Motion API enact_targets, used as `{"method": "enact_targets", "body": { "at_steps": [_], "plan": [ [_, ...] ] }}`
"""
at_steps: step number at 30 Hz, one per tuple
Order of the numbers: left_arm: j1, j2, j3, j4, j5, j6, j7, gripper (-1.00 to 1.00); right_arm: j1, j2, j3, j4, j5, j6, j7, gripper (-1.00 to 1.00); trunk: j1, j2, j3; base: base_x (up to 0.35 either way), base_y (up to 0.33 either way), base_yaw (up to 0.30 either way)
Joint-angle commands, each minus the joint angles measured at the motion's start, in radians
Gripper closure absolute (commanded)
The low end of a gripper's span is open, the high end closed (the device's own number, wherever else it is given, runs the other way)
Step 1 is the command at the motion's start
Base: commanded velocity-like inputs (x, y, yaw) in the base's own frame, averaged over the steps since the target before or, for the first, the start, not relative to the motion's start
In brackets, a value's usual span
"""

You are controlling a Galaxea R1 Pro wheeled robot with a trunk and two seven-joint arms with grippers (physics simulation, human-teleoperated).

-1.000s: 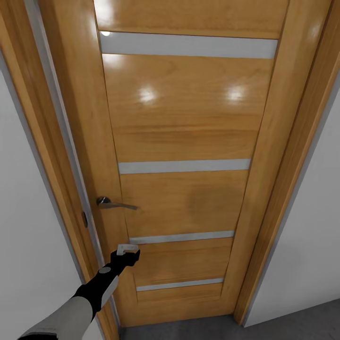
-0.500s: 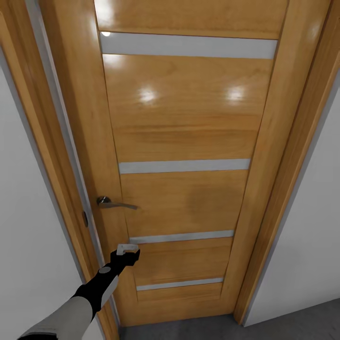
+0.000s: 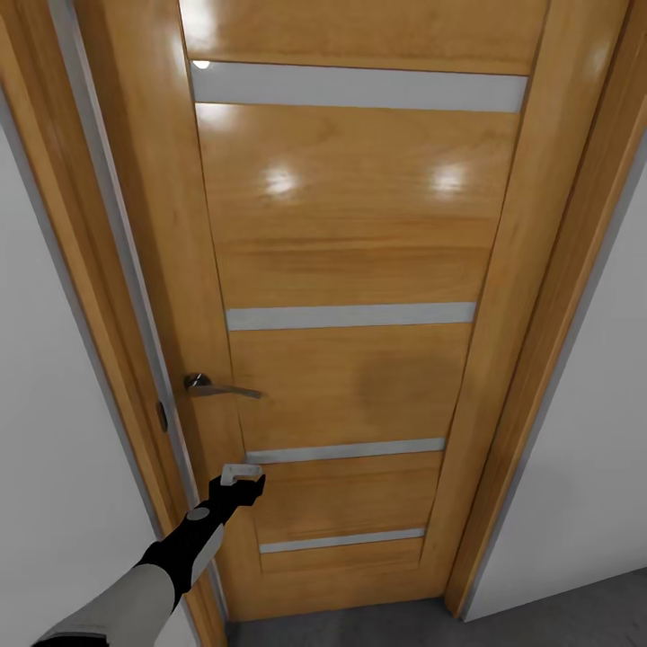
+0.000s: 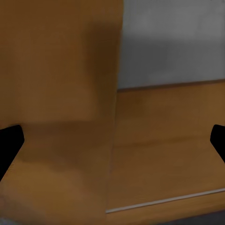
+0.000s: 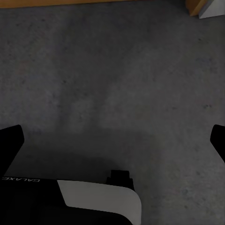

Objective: Move the two storage containers from the living room to the garage. In the garage, place one container on the floor and stack the other container on top of it (either order is fine).

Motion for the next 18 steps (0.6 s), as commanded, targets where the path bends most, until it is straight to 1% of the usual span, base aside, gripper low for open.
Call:
{"method": "enact_targets", "body": {
  "at_steps": [1,5,13,18],
  "plan": [
    [-0.001,0.001,-0.002,0.001,0.000,-0.004,-0.001,-1.00,-0.001,0.000,0.000,0.000,0.001,-0.001,0.003,-1.00,0.000,-0.001,-0.001,0.000,0.000,0.000],
    [-0.001,0.002,-0.002,0.001,0.000,-0.004,-0.001,-1.00,-0.001,0.000,0.000,0.000,0.001,-0.001,0.003,-1.00,0.000,-0.001,-0.001,0.052,0.000,0.000],
    [-0.001,0.004,-0.001,0.001,0.000,-0.005,-0.001,-1.00,-0.001,0.000,0.000,0.000,0.001,-0.001,0.003,-1.00,0.000,-0.001,-0.001,0.170,0.000,0.000],
    [-0.001,0.005,-0.001,0.001,0.000,-0.019,-0.001,-1.00,-0.001,0.000,0.000,0.000,0.001,-0.001,0.003,-1.00,0.000,-0.001,-0.001,0.060,0.000,0.000]
  ]
}}
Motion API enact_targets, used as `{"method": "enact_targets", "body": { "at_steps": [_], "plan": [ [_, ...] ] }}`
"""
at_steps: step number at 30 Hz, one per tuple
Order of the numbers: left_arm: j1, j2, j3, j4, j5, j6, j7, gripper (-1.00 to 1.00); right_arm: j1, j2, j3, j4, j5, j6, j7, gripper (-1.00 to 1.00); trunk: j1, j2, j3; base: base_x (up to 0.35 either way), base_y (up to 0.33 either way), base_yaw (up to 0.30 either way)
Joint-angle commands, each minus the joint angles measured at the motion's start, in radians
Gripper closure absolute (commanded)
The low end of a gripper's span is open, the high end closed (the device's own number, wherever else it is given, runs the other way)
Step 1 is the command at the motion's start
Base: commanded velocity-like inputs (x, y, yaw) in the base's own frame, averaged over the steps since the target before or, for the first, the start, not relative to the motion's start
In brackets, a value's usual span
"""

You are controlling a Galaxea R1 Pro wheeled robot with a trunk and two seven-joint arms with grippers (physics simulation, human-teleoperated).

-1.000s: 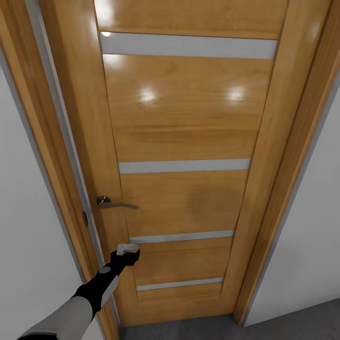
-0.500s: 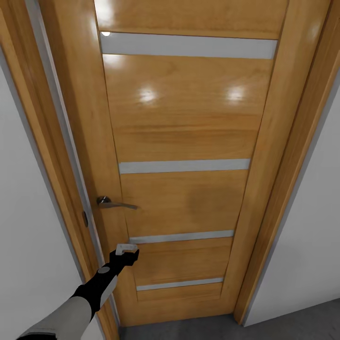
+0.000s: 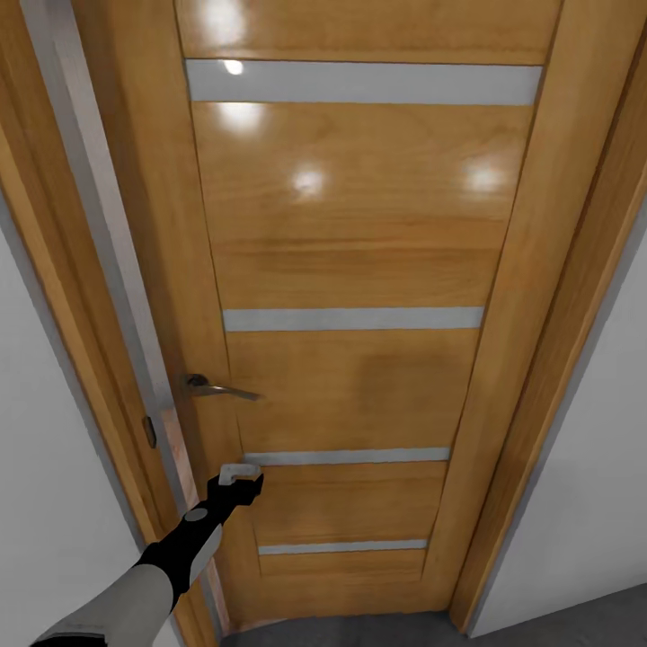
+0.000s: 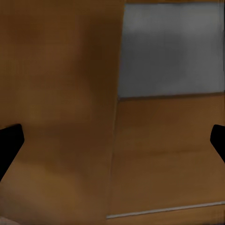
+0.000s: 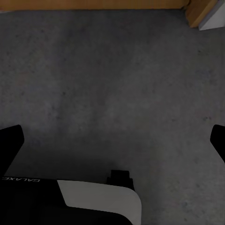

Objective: Move the two storage containers from the living room to the garage. In the garage, place one container on the floor and stack the other container on top of it (either order is fine).

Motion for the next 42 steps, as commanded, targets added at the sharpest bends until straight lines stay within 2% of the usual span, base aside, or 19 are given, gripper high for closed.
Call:
{"method": "enact_targets", "body": {
  "at_steps": [1,10,42],
  "plan": [
    [-0.001,0.000,-0.003,-0.001,0.001,-0.012,0.000,-1.00,-0.001,0.000,0.000,0.000,0.001,-0.001,0.003,-1.00,0.000,-0.001,-0.001,0.029,0.000,0.000],
    [-0.001,0.002,-0.002,0.001,0.001,-0.051,0.000,-1.00,-0.001,0.000,0.000,0.000,0.001,-0.001,0.003,-1.00,0.000,-0.001,-0.001,0.011,0.000,0.000],
    [-0.001,0.003,0.000,0.001,0.001,-0.054,-0.001,-1.00,-0.001,0.000,0.000,0.000,0.001,-0.001,0.003,-1.00,0.000,-0.001,-0.001,0.095,0.000,0.000]
  ]
}}
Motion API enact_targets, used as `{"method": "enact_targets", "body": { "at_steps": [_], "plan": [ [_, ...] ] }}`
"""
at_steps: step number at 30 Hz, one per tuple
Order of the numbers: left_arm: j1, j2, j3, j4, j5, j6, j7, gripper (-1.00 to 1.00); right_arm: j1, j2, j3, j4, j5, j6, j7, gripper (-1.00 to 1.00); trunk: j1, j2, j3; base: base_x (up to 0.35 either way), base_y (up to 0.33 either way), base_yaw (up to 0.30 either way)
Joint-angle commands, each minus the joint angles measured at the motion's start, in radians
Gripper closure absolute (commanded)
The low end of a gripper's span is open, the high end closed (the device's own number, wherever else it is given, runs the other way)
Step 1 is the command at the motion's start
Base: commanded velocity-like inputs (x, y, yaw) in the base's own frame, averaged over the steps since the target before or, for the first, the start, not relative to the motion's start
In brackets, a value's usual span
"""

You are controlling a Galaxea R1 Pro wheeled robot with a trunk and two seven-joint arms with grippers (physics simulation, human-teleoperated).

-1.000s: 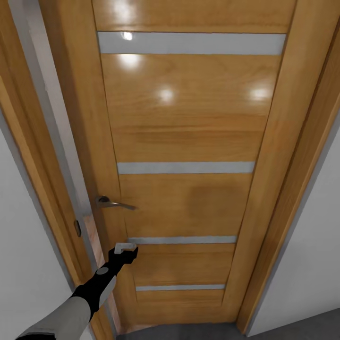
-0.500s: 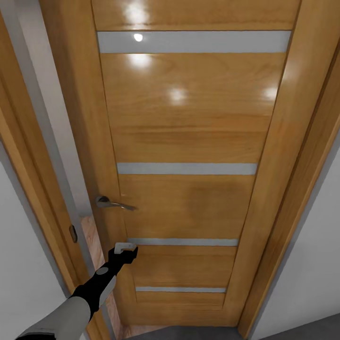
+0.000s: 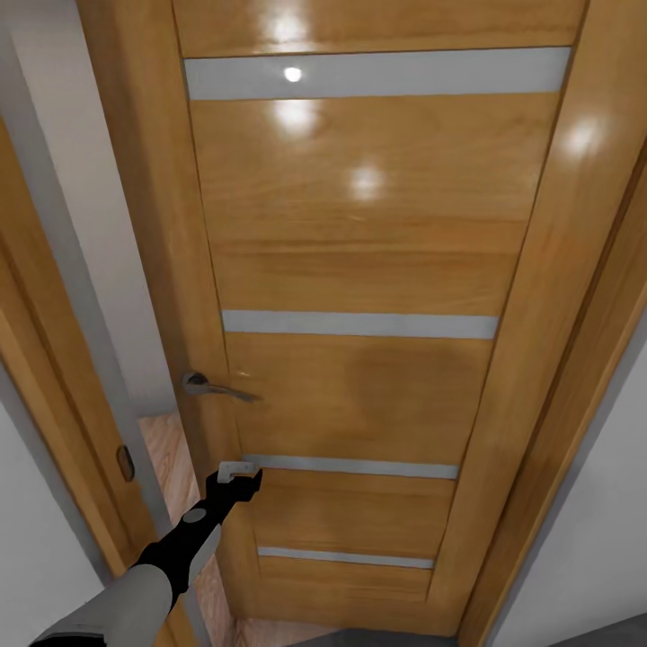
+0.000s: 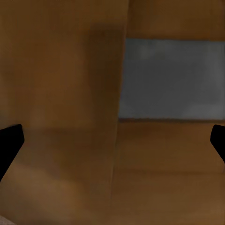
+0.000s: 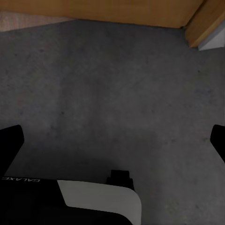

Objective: Move the two storage containers from the living room to the garage. In the garage, place one container on the floor and stack the other container on top of it (either order is fine).

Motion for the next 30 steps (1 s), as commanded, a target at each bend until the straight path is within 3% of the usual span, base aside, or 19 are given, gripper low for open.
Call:
{"method": "enact_targets", "body": {
  "at_steps": [1,15,30],
  "plan": [
    [-0.001,0.000,-0.004,0.000,0.000,-0.003,-0.002,-1.00,0.000,0.000,0.000,0.000,0.001,-0.001,0.003,-1.00,0.000,-0.001,-0.001,0.040,0.000,0.000],
    [-0.001,0.000,-0.004,0.000,0.000,-0.004,-0.003,-1.00,0.000,0.000,0.000,0.000,-0.001,-0.001,0.005,-1.00,0.000,-0.001,-0.001,0.010,0.000,-0.002],
    [-0.001,0.001,-0.003,0.000,0.000,-0.004,-0.002,-1.00,0.000,0.000,0.000,0.000,-0.002,-0.001,0.006,-1.00,0.000,-0.001,-0.001,0.002,0.000,-0.079]
  ]
}}
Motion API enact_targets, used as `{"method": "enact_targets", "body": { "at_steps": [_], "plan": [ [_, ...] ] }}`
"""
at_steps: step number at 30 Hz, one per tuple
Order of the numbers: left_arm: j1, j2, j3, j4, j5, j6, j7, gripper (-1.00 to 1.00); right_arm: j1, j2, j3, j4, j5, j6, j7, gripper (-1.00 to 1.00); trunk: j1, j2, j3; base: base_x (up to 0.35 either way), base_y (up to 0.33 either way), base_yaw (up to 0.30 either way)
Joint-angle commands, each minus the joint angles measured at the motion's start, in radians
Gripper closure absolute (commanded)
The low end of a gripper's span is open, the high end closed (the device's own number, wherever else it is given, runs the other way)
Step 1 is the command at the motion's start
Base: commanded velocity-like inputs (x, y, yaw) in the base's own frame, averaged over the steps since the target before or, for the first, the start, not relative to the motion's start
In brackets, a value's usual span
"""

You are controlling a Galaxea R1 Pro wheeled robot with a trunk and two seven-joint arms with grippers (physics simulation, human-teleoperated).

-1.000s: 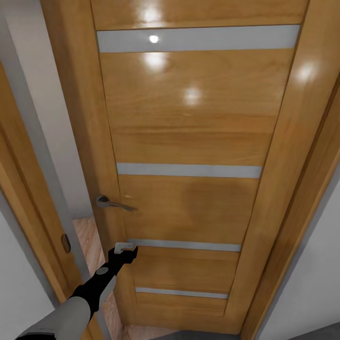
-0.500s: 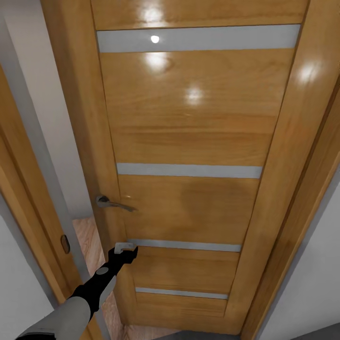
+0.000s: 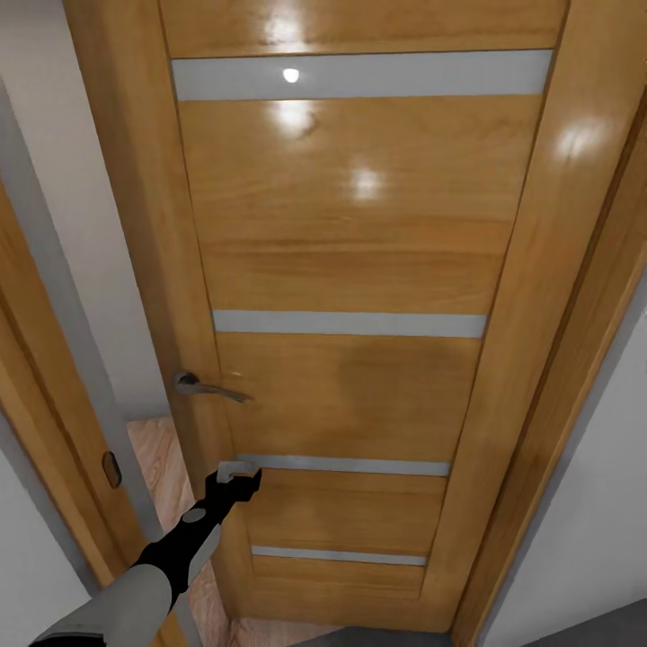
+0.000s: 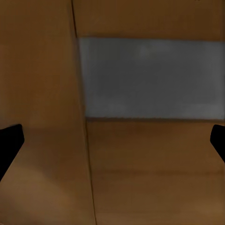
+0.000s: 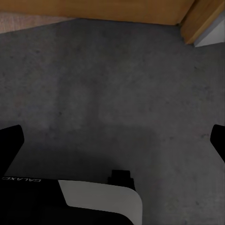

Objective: Move the two storage containers from the living room to the garage. In the garage, place one container on the floor and stack the other container on top of it (either order is fine).

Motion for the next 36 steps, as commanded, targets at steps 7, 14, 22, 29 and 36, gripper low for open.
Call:
{"method": "enact_targets", "body": {
  "at_steps": [7,14,22,29,36],
  "plan": [
    [-0.001,0.000,-0.006,0.000,0.000,-0.003,-0.004,-1.00,-0.001,0.000,0.000,0.000,0.000,-0.002,0.003,-1.00,0.000,-0.001,-0.001,0.213,0.000,-0.004],
    [-0.001,0.001,-0.006,0.000,0.000,-0.003,-0.004,-1.00,-0.001,0.000,0.000,0.000,0.000,-0.002,0.003,-1.00,0.000,-0.001,-0.001,0.080,0.000,-0.001],
    [-0.001,0.001,-0.005,0.000,0.000,-0.003,-0.004,-1.00,-0.001,0.000,0.000,0.000,-0.001,-0.002,0.003,-1.00,0.000,-0.001,0.001,0.008,0.000,-0.127],
    [-0.001,0.001,-0.005,0.000,0.000,-0.003,-0.003,-1.00,-0.001,0.000,0.000,0.000,-0.001,-0.002,0.003,-1.00,0.000,-0.001,0.003,0.000,0.000,-0.217],
    [-0.001,0.001,-0.005,0.000,0.000,-0.003,-0.004,-1.00,-0.001,0.000,0.000,0.000,-0.001,-0.002,0.003,-1.00,0.000,-0.001,0.004,0.000,0.000,-0.052]
  ]
}}
